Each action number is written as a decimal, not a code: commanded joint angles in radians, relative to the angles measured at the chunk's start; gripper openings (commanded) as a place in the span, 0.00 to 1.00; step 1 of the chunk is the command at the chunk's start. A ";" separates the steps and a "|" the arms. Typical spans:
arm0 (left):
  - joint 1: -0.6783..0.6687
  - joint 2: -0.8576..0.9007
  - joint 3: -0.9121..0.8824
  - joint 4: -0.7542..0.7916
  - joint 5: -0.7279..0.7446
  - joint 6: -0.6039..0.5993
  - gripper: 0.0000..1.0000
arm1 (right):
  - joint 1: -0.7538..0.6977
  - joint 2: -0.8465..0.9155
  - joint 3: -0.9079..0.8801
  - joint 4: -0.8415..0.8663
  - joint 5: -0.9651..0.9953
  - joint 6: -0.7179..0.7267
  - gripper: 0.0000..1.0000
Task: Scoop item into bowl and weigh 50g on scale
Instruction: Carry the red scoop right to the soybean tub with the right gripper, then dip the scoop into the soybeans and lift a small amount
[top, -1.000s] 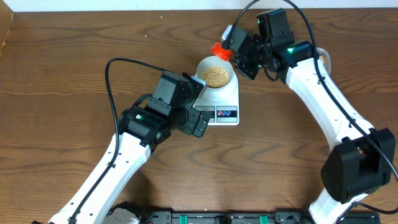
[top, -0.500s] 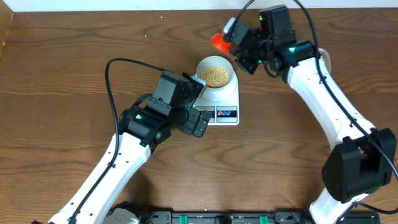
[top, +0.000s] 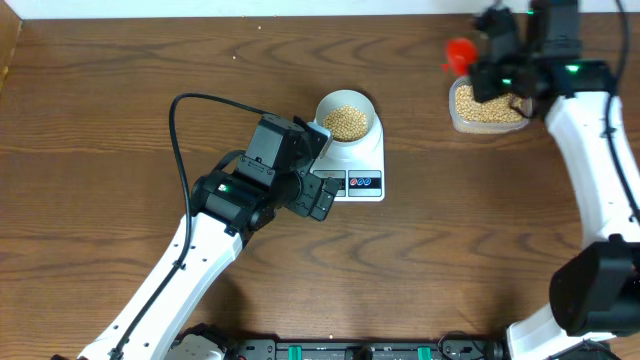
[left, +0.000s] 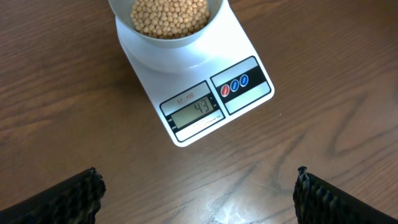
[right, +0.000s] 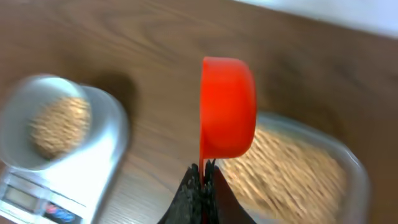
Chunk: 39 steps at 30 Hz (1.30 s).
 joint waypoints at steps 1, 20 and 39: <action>0.003 -0.002 -0.008 -0.002 -0.013 0.006 0.99 | -0.039 -0.012 0.013 -0.058 0.166 -0.016 0.01; 0.003 -0.002 -0.008 -0.002 -0.013 0.006 0.99 | -0.085 0.112 0.007 -0.072 0.147 -0.018 0.01; 0.003 -0.002 -0.008 -0.002 -0.013 0.006 0.99 | -0.049 0.246 0.006 -0.035 -0.027 0.035 0.01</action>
